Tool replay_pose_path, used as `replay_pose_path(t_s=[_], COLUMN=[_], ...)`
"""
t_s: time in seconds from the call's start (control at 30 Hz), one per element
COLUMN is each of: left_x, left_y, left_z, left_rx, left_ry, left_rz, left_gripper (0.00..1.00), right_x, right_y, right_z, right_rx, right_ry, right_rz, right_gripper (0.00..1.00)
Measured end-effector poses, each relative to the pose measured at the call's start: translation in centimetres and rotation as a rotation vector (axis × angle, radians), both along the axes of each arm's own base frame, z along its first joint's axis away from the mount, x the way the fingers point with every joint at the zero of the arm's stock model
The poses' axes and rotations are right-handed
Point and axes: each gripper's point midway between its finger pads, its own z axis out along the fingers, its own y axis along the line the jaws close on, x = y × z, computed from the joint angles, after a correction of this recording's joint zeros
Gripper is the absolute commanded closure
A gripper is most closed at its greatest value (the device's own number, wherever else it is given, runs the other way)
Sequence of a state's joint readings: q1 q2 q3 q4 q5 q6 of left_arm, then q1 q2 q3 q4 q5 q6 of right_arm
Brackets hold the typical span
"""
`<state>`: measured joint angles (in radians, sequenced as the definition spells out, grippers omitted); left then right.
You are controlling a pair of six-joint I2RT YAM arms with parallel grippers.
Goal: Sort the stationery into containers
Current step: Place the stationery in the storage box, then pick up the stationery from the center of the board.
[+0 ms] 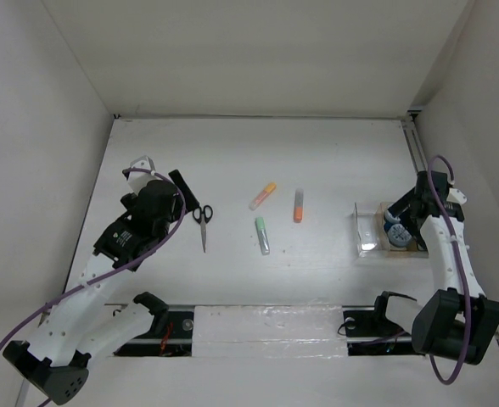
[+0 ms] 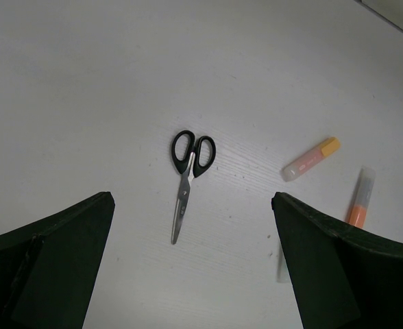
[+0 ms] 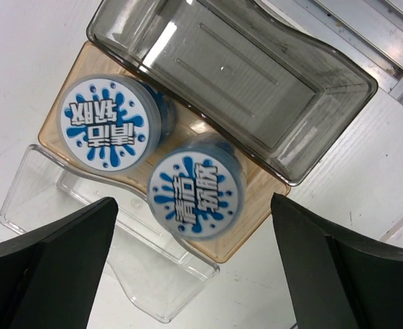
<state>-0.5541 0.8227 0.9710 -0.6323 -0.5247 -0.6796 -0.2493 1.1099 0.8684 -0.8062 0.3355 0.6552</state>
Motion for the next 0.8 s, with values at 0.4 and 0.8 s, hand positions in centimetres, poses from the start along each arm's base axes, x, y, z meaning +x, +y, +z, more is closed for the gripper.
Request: replay_pose_path(t_s=[0.4,0.8], left_x=[0.0,0.7], left_y=[0.1,-0.3], left_z=[0.0,-1.5], left_rx=[0.003,0.037], left_ry=[-0.002,0.053], left_rz=[0.006,0.006], left_gripper=[0.0,0.0], right_x=[0.4,7.4], right_y=[0.5,10.4], right_z=[2.8,13.5], right_rx=[-0.006,-0.05], right_ry=[-0.106,-0.338], right_rz=[0.031,0.501], right_gripper=[0.0,0.0])
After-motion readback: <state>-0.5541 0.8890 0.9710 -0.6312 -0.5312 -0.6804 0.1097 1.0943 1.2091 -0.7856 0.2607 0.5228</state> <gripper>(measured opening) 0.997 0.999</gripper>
